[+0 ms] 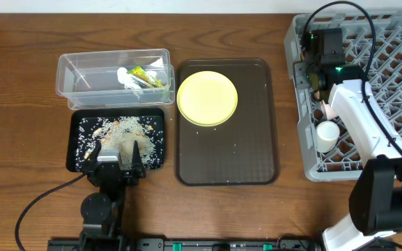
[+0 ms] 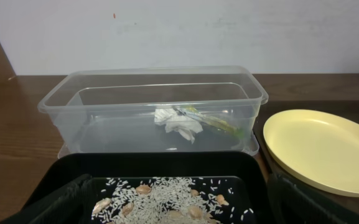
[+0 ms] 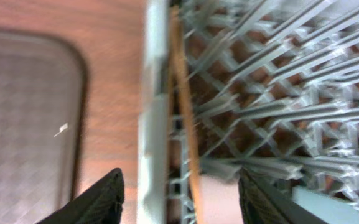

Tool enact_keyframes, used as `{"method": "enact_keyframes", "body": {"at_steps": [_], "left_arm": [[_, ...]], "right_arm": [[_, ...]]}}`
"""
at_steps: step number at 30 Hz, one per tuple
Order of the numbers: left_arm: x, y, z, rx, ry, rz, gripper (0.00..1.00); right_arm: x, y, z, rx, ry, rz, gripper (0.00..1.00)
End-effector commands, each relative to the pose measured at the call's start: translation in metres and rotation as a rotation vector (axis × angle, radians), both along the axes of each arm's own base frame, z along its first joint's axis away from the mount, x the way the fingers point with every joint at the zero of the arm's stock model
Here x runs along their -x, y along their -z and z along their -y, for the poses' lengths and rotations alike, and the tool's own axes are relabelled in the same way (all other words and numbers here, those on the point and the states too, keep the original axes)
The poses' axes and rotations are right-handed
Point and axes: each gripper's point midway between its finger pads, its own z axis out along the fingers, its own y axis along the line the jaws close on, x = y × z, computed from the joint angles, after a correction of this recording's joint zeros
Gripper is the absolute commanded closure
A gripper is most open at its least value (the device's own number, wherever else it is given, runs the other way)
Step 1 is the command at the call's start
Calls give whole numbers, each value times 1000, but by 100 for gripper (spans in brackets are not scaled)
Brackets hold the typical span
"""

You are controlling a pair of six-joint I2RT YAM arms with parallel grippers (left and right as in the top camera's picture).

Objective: Sort waste into correct bins and load items into the dishwasher rack
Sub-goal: 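Move the right gripper to the yellow plate edge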

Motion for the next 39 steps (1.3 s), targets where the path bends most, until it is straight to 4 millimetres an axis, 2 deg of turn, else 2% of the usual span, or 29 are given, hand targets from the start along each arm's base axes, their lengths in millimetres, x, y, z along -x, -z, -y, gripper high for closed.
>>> {"method": "enact_keyframes", "body": {"at_steps": [1, 5, 8, 11, 17, 22, 26, 30, 33, 34, 36, 38, 39], "left_arm": [[0, 20, -2, 1, -12, -52, 10], [0, 20, -2, 1, -12, -52, 10], [0, 20, -2, 1, -11, -52, 10], [0, 20, -2, 1, -12, -52, 10], [0, 20, -2, 1, -11, -52, 10], [0, 20, -2, 1, -12, -52, 10], [0, 20, -2, 1, -12, -52, 10], [0, 20, -2, 1, -12, -52, 10], [0, 19, -2, 1, -12, -52, 10], [0, 20, -2, 1, -12, -52, 10], [0, 19, -2, 1, -12, -52, 10], [0, 19, -2, 1, -11, -52, 10], [0, 20, -2, 1, -12, -52, 10]], "right_arm": [[17, -39, -51, -191, -99, 45, 41], [51, -63, -111, -426, -212, -7, 44], [69, -54, -138, -495, -184, -90, 48], [81, -25, -154, -518, -79, -186, 58], [83, 53, -158, -430, 174, -303, 57], [75, 107, -171, -441, 202, -373, 59], [76, 132, -172, -428, 221, -409, 75], [76, 129, -167, -424, 226, -410, 93], [67, 113, -158, -437, 216, -372, 96], [64, 105, -155, -445, 210, -354, 92], [61, 89, -157, -479, 157, -340, 77], [64, 73, -168, -536, 89, -342, 59], [66, 68, -172, -555, 77, -346, 54]]}}
